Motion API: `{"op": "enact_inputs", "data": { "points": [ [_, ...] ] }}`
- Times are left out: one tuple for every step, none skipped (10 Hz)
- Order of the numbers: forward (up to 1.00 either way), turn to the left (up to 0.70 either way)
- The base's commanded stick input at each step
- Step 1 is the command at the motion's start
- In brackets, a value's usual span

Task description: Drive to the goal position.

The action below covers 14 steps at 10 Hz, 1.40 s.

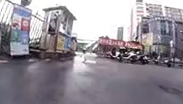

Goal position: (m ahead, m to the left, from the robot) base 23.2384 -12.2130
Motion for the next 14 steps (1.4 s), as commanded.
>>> {"op": "enact_inputs", "data": {
  "points": [
    [0.70,0.00],
    [0.70,0.00],
    [0.70,0.00],
    [0.70,0.00],
    [0.70,0.00],
    [0.70,0.00],
    [0.70,0.00],
    [0.70,0.00],
    [0.70,0.00],
    [0.70,0.00],
    [0.70,0.00],
    [0.70,0.00],
    [0.70,0.00],
    [0.70,0.00]
  ]
}}
